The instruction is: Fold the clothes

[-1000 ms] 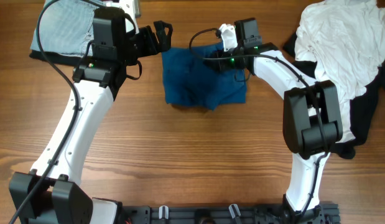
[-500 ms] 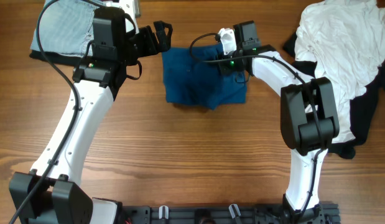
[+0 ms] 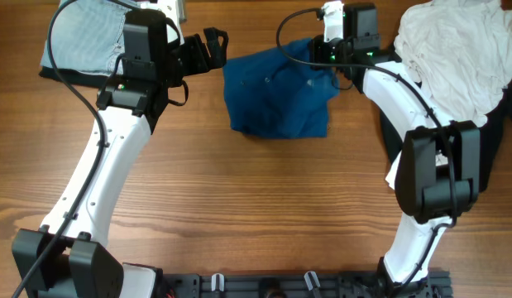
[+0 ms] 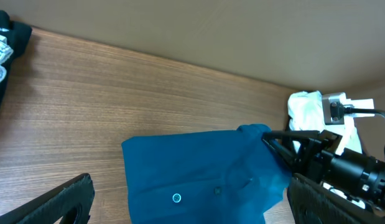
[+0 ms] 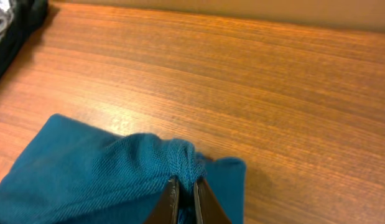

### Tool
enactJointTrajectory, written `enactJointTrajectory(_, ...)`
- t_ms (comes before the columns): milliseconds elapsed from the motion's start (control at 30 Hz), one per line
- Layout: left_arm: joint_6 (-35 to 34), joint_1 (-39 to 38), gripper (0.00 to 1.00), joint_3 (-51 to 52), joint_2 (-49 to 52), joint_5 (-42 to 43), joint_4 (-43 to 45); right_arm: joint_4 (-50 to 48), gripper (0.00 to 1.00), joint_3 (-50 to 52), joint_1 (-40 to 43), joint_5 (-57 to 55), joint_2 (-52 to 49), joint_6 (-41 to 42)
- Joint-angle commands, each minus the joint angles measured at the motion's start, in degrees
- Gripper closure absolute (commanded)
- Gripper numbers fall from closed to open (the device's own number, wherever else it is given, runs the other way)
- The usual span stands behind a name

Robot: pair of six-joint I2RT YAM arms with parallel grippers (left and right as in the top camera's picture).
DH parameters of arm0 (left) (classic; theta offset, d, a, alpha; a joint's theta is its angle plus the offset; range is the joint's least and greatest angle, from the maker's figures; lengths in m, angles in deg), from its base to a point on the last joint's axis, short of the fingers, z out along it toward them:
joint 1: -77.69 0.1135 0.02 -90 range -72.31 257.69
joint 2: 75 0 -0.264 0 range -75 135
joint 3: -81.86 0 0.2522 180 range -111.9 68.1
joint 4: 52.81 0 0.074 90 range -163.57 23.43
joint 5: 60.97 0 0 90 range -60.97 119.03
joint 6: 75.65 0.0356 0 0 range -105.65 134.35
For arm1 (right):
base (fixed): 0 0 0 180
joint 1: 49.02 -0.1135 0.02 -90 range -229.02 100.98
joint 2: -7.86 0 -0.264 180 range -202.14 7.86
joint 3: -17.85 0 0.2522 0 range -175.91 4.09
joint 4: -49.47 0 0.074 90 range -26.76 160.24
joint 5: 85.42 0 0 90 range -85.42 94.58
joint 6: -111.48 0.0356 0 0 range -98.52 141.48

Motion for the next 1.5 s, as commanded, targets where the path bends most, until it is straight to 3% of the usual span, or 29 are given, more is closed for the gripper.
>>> enactJointTrajectory(0, 0.98, 0.22, 0.0, -0.07, 0.02, -0.39, 0.13, -2.01, 0.96, -0.61, 0.37, -4.98, -4.0, 1.03)
enactJointTrajectory(33, 0.98, 0.22, 0.0, -0.07, 0.02, -0.39, 0.13, -1.9, 0.95, -0.61, 0.37, -7.02, -5.35, 1.07)
enactJointTrajectory(67, 0.98, 0.22, 0.0, -0.07, 0.02, -0.39, 0.15, -1.7, 0.75, -0.61, 0.55, -8.11, -6.05, 1.05)
enactJointTrajectory(100, 0.98, 0.22, 0.0, -0.07, 0.02, -0.39, 0.15, -1.42, 0.28, -0.61, 1.09, -8.07, -6.38, 1.16)
enactJointTrajectory(133, 0.98, 0.22, 0.0, -0.07, 0.02, -0.39, 0.15, -1.33, 0.03, -0.61, 1.66, -8.0, -6.34, 2.69)
enactJointTrajectory(300, 0.98, 0.22, 0.0, -0.07, 0.04, -0.39, 0.13, 5.53, 0.0, -0.61, 4.63, 5.64, 3.58, 9.31)
enactJointTrajectory(467, 0.98, 0.22, 0.0, -0.07, 0.04, -0.39, 0.13, 27.5, 0.0, -0.59, 3.1, 9.11, 12.37, 15.69)
enactJointTrajectory(533, 0.98, 0.22, 0.0, -0.07, 0.02, -0.39, 0.13, 33.24, 0.0, 0.85, 2.12, 8.5, 12.17, 18.93)
enactJointTrajectory(600, 0.98, 0.22, 0.0, -0.07, 0.04, -0.42, -0.07, 32.63, 0.05, 6.71, 0.33, 8.5, 12.17, 22.8)
enactJointTrajectory(767, 0.98, 0.22, 0.0, -0.07, 0.04, -1.51, -1.14, 21.79, 0.3, 17.68, -3.23, 5.68, 12.17, 30.1)
enactJointTrajectory(900, 0.98, 0.22, 0.0, -0.07, 0.04, -1.49, -1.31, 9.77, 0.38, 23.15, -4.15, 4.04, 12.07, 31.39)
enactJointTrajectory(1033, 0.96, 0.22, 0.0, -0.07, 0.02, -1.49, -1.53, 5.68, 0.46, 24.92, -4.22, 1.57, 10.97, 32.72)
enactJointTrajectory(1100, 0.96, 0.22, 0.0, -0.07, 0.02, -1.49, -1.57, 5.05, 0.55, 24.92, -4.22, 0.61, 10.86, 32.74)
enactJointTrajectory(1167, 0.96, 0.22, 0.0, -0.07, 0.02, -1.46, -1.57, 3.52, 0.72, 24.92, -4.22, 0.55, 10.86, 32.72)
enactJointTrajectory(1300, 0.96, 0.22, 0.0, -0.07, 0.04, -1.46, -2.16, 3.48, 0.96, 24.92, -4.22, 0.55, 10.86, 32.48)
enactJointTrajectory(1467, 0.96, 0.22, 0.0, -0.07, 0.04, -1.46, -2.56, 10.75, 0.96, 24.92, -2.43, 0.31, 14.49, 33.59)
